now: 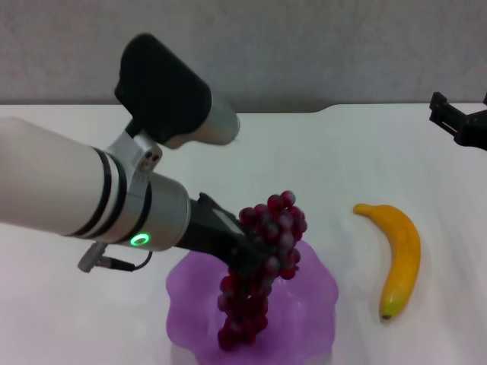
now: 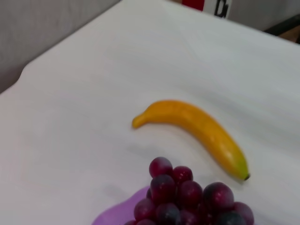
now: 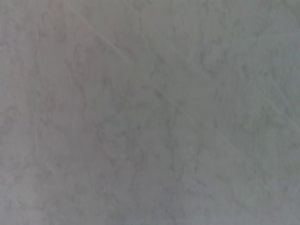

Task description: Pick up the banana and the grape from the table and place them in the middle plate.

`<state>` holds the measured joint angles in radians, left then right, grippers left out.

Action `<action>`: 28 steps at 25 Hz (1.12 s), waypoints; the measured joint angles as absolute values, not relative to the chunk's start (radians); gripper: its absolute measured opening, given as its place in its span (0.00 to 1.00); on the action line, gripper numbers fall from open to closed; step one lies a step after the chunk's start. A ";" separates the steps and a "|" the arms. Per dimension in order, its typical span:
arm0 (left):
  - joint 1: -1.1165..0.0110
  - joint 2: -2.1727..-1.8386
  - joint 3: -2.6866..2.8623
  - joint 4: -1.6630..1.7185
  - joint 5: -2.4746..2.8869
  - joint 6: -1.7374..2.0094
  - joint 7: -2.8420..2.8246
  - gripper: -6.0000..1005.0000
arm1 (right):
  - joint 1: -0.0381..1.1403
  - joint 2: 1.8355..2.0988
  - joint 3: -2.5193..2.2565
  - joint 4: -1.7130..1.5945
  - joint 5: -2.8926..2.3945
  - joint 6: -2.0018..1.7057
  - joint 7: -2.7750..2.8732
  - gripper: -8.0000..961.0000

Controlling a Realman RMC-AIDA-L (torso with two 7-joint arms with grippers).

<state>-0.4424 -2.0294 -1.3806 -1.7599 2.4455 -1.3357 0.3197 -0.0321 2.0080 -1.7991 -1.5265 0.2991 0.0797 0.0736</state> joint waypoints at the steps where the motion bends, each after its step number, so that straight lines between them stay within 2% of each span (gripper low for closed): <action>1: -0.443 -2.029 -1.373 -1.734 2.449 -1.317 0.323 0.27 | -0.032 2.008 -1.799 -1.526 0.299 0.080 0.074 0.90; 13: -0.464 -2.029 -1.274 -1.458 2.450 -1.154 0.406 0.27 | -0.029 2.006 -1.797 -1.525 0.299 0.080 0.074 0.90; 28: -0.485 -2.029 -1.233 -1.447 2.455 -1.153 0.413 0.25 | -0.026 2.006 -1.798 -1.524 0.299 0.080 0.074 0.90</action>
